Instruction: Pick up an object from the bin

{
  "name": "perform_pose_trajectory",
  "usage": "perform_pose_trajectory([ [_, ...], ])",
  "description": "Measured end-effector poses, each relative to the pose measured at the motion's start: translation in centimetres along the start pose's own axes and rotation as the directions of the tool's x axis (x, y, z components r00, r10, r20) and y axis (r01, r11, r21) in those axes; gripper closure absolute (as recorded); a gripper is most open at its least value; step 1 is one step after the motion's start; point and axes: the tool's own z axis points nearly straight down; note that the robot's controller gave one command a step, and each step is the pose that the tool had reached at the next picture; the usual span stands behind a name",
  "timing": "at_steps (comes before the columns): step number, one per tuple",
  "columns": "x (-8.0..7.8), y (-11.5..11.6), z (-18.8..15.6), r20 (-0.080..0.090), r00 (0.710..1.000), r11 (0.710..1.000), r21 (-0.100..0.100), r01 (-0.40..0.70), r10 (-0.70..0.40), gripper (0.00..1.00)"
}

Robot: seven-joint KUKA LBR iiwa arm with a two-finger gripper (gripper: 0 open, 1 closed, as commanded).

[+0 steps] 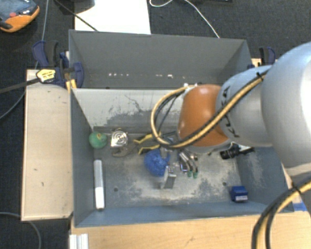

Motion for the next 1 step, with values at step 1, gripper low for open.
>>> perform_pose_trajectory([
  [1,2.82,-7.82,-0.85,0.0,0.991,0.991,0.003,-0.137,0.137,0.0],
])
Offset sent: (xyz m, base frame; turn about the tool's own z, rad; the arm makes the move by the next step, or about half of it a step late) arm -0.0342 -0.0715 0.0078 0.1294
